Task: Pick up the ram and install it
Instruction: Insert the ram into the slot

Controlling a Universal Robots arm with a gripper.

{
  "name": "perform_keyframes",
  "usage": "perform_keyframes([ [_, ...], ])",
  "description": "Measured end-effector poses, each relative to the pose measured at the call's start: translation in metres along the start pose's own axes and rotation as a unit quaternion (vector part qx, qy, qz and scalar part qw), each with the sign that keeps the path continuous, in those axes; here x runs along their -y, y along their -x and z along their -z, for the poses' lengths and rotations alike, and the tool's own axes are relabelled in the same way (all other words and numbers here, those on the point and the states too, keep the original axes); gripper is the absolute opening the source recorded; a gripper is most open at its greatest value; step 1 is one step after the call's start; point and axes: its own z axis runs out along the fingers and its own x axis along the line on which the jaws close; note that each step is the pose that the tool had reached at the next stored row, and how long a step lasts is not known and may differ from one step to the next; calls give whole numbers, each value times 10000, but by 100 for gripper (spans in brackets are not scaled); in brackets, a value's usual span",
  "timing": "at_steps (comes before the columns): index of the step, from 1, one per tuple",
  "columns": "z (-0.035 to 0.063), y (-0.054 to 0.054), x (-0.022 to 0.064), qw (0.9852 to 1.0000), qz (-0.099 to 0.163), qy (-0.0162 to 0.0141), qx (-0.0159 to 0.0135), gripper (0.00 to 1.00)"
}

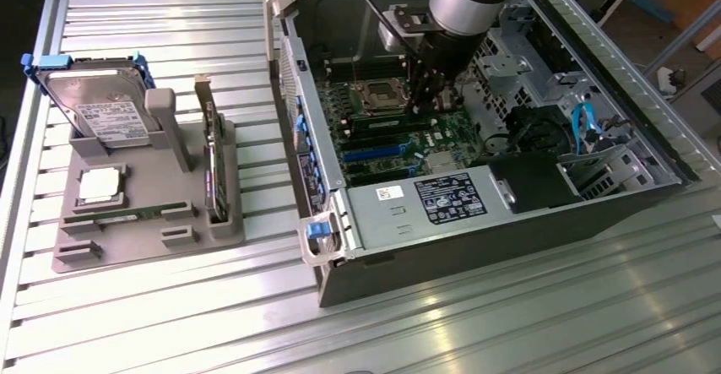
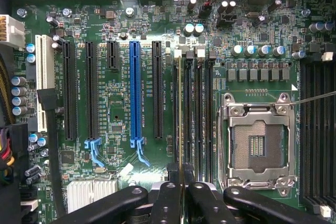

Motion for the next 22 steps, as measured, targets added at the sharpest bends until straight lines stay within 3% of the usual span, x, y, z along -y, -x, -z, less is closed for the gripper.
perform_keyframes([
  [22, -4, 9, 8, 10000, 0, 0, 5, 12],
])
